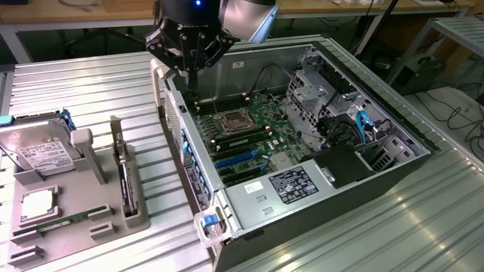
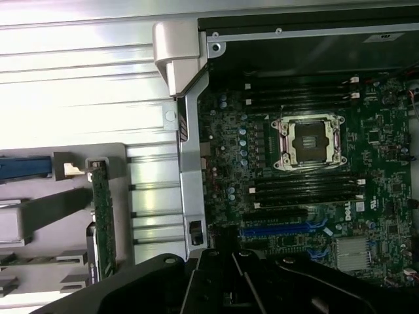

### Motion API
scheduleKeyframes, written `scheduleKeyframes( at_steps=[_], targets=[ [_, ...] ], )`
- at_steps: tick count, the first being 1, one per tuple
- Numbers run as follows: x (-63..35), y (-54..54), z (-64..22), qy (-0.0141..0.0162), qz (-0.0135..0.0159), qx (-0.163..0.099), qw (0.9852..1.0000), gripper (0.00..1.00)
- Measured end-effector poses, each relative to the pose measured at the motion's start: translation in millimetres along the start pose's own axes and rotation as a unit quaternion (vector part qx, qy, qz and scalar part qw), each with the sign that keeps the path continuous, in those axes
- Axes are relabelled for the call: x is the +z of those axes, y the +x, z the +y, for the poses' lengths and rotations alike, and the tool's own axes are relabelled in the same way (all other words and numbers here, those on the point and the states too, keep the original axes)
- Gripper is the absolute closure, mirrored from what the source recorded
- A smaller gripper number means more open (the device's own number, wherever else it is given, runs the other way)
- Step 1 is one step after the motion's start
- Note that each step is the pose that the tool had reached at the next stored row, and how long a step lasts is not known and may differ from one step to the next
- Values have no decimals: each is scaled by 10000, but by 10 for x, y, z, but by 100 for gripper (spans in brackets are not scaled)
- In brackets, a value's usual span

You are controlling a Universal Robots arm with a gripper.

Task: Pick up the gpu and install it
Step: 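Reach for the gpu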

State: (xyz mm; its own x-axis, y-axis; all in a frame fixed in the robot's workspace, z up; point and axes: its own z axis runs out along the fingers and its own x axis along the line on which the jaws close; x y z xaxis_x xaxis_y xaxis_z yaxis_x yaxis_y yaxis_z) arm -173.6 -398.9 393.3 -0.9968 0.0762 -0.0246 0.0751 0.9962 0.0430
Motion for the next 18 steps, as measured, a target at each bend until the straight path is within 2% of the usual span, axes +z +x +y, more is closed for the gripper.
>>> scheduleKeyframes(
  at_steps=[18],
  targets=[
    [-4, 131, -10, 0, 0, 0, 10000, 89]
  ],
)
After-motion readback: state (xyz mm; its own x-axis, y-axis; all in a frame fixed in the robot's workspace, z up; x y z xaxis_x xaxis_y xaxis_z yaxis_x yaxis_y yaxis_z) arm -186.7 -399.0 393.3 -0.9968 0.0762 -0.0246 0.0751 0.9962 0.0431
